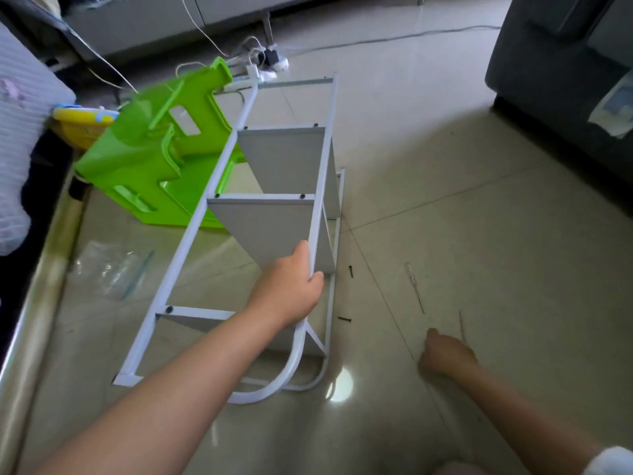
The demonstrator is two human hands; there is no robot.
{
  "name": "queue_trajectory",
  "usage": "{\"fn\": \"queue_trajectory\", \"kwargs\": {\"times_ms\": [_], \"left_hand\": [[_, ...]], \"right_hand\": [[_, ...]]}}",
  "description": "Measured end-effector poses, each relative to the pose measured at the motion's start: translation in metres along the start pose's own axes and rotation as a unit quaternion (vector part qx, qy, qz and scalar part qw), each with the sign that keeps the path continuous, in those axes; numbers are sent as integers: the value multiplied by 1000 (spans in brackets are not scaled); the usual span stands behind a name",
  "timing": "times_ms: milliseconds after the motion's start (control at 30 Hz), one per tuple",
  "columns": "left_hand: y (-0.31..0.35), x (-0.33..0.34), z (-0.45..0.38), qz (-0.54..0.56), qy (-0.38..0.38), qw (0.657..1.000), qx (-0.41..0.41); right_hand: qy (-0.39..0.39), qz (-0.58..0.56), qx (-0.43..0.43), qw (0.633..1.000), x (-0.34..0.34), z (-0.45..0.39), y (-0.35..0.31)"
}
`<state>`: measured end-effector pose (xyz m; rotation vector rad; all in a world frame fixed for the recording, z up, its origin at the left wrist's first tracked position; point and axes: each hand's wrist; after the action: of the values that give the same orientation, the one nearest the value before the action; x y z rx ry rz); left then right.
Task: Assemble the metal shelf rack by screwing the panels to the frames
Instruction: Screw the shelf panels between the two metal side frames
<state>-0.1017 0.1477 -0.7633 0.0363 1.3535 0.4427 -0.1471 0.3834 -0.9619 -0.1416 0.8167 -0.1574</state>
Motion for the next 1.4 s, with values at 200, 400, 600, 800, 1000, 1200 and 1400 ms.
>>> {"fn": "queue_trajectory", "kwargs": {"times_ms": [200,400,600,800,1000,1200,1400], "left_hand": [[-3,-10,15,-7,60,998,8],[-55,-32,19,-121,150,977,-94],[-88,-41,12,-123,62,956,-261],[-102,-38,5,-128,70,958,-247],[-106,-35,2,-136,76,955,-251],[-113,-37,1,-141,75,956,-248],[-118,-39,2,-135,71,958,-241]], "right_hand": [[-32,-213,-125,969,-26,16,-44],[-60,-368,-186,909,-75,40,-104],[-90,-534,-146,828,-73,63,-143],[-62,-698,-178,690,-108,86,-189],[86,-616,-203,756,-112,51,-205],[180,-367,-299,862,-104,31,-204],[113,-350,-314,875,-102,25,-201]]}}
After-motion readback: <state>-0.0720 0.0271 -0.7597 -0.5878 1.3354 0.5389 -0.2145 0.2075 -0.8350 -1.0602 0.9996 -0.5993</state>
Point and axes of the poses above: each hand's wrist, its own z-axis away from the middle knuckle, its own x-axis out of the palm, y = z × x, and after that the axes turned 11 degrees about -z, right-handed
